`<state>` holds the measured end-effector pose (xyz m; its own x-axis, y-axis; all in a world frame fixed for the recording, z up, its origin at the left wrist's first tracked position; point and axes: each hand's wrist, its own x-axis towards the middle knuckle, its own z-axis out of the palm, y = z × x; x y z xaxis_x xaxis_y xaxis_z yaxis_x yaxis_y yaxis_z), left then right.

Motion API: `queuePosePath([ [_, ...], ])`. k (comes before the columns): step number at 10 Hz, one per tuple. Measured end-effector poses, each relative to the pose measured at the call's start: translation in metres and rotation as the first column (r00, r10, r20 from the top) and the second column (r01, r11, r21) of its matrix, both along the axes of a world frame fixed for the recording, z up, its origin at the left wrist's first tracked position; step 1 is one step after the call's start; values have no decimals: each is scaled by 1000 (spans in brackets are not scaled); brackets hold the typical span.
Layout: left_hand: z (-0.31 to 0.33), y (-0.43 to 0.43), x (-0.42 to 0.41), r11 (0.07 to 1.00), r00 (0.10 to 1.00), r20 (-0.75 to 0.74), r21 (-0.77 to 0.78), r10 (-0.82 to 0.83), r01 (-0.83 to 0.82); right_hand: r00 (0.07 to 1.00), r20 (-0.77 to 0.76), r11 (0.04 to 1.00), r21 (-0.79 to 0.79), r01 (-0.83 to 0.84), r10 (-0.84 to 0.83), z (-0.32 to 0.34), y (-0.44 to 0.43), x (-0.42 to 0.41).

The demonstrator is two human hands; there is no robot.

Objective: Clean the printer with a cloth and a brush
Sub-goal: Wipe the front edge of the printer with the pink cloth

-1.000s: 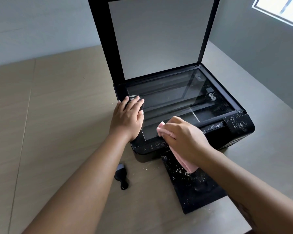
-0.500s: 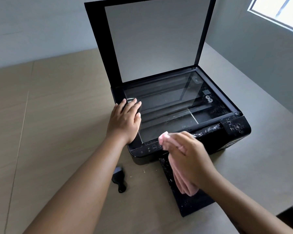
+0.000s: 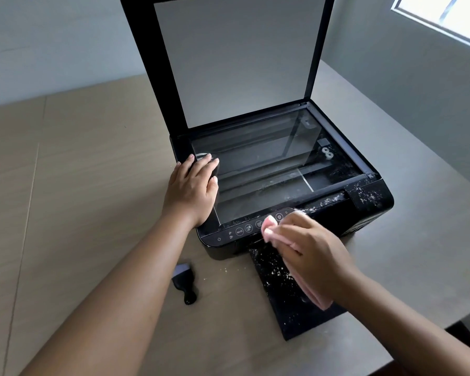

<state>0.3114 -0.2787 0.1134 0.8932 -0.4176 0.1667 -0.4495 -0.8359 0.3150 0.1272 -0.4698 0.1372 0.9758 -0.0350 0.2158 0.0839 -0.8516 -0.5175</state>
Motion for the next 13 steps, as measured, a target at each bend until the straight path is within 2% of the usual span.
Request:
queuePosePath([
  [1,0,0,0,1000,1000,1,1,0,0,954,71,955,90,284,-290,-2,-8,5],
  [2,0,0,-1,1000,1000,0,2,1,-1,988,67,989,-46,144,-141,-3,2,4],
  [3,0,0,0,1000,1000,2,0,-2,2,999,41,996,-89,-6,10,-2,12,2],
  [4,0,-1,0,1000,1000,1,5,-3,3,973,65,975,16,223,-224,-2,17,7],
  [5,1,-1,-1,1000,1000,-2,3,-1,1,998,39,995,-92,-37,40,-7,42,0],
  [6,2,-1,-2,1000,1000,-6,3,4,-4,1000,22,1000,-14,-14,14,4,41,3],
  [7,2,-1,-2,1000,1000,2,0,0,0,977,12,977,-7,212,-212,8,24,19],
  [8,1,-1,-2,1000,1000,-2,1,-2,2,988,-57,983,-129,133,-141,7,22,29],
  [10,0,-1,-1,1000,1000,-12,11,3,-3,989,-103,984,-132,-121,108,17,43,39],
  [11,0,-1,-1,1000,1000,-8,-1,5,-5,996,-71,977,-203,-59,45,14,30,35],
  [12,0,-2,-1,1000,1000,-2,-5,9,-9,997,-13,976,-205,70,-74,9,33,30],
  [13,-1,-1,0,1000,1000,-6,-14,16,-16,997,67,972,-235,-14,30,5,73,29],
])
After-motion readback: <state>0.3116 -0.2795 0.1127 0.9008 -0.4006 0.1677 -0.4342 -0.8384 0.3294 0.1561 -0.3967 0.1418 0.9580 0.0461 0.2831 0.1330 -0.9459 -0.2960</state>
